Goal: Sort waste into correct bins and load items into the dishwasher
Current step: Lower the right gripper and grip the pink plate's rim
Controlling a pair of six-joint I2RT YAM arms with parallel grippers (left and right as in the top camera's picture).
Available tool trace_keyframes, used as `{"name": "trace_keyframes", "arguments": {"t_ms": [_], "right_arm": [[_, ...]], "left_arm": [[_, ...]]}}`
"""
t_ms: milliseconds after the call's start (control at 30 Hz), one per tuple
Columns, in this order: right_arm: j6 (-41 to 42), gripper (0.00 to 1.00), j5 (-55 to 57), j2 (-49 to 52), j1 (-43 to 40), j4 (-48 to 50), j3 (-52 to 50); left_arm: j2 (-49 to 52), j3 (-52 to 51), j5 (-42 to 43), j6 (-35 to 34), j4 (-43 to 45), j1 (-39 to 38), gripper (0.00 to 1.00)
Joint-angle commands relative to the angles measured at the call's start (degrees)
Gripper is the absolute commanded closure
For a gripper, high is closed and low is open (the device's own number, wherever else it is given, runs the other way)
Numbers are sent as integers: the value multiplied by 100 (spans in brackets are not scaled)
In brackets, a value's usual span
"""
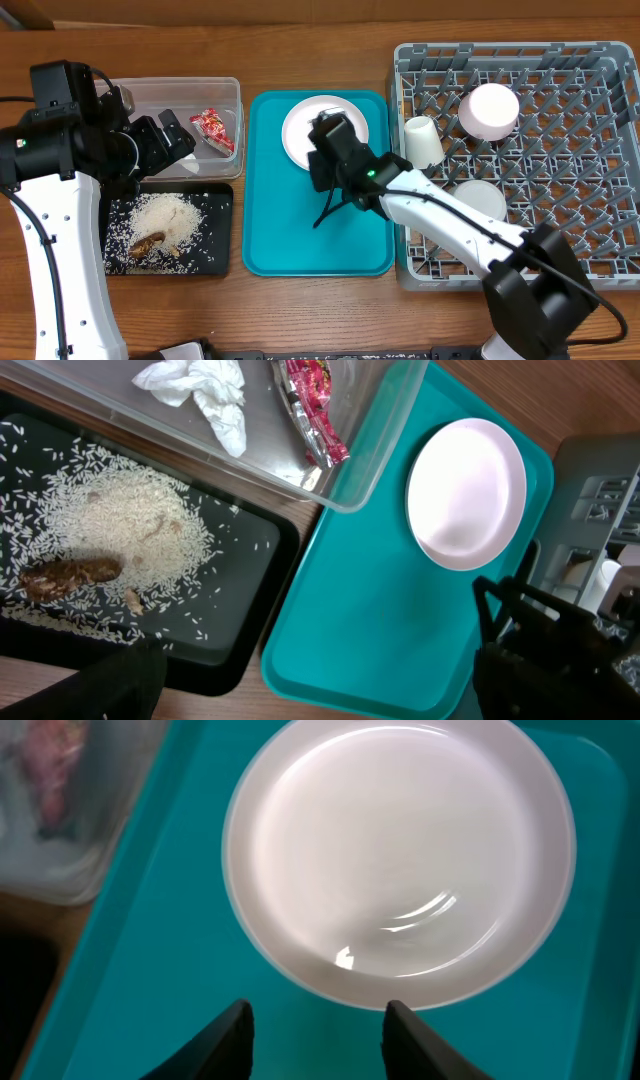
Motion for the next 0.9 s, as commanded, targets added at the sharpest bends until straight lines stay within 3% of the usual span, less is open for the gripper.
{"name": "trace_keyframes", "arguments": {"t_ms": [0, 200, 433, 867], "right_arm": [[96, 64, 291, -11, -319, -68, 225], [92, 71, -374, -9, -916, -702, 988], [-166, 71, -389, 238, -1108, -1679, 2048], [-804, 70, 553, 1700, -968, -1222, 2107]], "left_arm": [[-35, 55, 44, -17, 7, -15, 0], [-35, 55, 44, -17, 7, -15, 0], [-35, 55, 44, -17, 7, -15, 0], [-35, 55, 44, -17, 7, -15, 0]]}}
